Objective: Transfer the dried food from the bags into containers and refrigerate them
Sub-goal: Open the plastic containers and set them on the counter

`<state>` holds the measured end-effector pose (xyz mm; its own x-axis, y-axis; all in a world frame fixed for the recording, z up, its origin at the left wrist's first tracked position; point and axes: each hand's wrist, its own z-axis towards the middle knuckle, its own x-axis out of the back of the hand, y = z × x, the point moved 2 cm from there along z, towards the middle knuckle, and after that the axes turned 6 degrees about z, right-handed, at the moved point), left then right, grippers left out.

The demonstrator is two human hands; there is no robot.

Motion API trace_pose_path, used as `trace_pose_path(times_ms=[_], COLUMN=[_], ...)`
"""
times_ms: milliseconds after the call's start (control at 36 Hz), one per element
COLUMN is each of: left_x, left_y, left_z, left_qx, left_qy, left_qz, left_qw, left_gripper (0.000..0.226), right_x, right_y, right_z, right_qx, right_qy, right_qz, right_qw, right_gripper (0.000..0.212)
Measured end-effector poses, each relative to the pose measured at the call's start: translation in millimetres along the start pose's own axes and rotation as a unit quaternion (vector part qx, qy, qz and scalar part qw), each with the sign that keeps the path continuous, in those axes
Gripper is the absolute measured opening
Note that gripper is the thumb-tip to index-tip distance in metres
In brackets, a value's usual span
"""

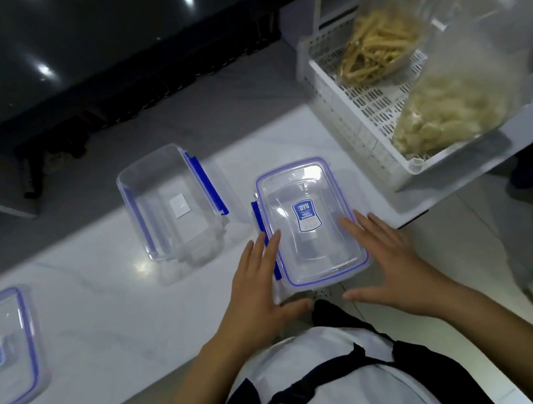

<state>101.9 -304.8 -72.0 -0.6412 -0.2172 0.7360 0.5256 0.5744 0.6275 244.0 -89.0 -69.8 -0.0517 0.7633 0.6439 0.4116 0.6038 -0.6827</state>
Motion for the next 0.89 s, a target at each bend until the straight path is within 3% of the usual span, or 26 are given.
trace_pose_path(times_ms=[83, 222, 583, 722, 889], left_x=[-10.4, -8.1, 2.2, 22.4, 60.5], left_y=[8.3, 15.2, 14.6, 13.2, 26.6], left_z=[5.8, 16.1, 76.7, 108.7, 111.0], left_qx=[-0.008, 0.017, 0.089, 0.121, 0.103], left_qy=[0.008, 0.05, 0.085, 0.103, 0.135], left_qz=[0.064, 0.037, 0.0, -0.011, -0.027], left_qw=[0.998, 0.998, 0.992, 0.987, 0.985], left_gripper=[0.113, 0.092, 0.106, 0.107, 0.106], right_x=[-4.7, -5.5, 39.7, 68.8, 94.7], right_y=[-0.5, 4.6, 0.2, -14.8, -41.0], right_z=[6.6, 18.1, 85.0, 122.2, 129.9], right_qx=[0.01, 0.016, 0.028, 0.033, 0.07], right_qy=[0.033, 0.059, 0.025, 0.018, 0.048], right_qz=[-0.011, -0.006, 0.052, 0.015, -0.014], right_qw=[0.999, 0.998, 0.998, 0.999, 0.996], right_gripper=[0.106, 0.105, 0.107, 0.106, 0.103])
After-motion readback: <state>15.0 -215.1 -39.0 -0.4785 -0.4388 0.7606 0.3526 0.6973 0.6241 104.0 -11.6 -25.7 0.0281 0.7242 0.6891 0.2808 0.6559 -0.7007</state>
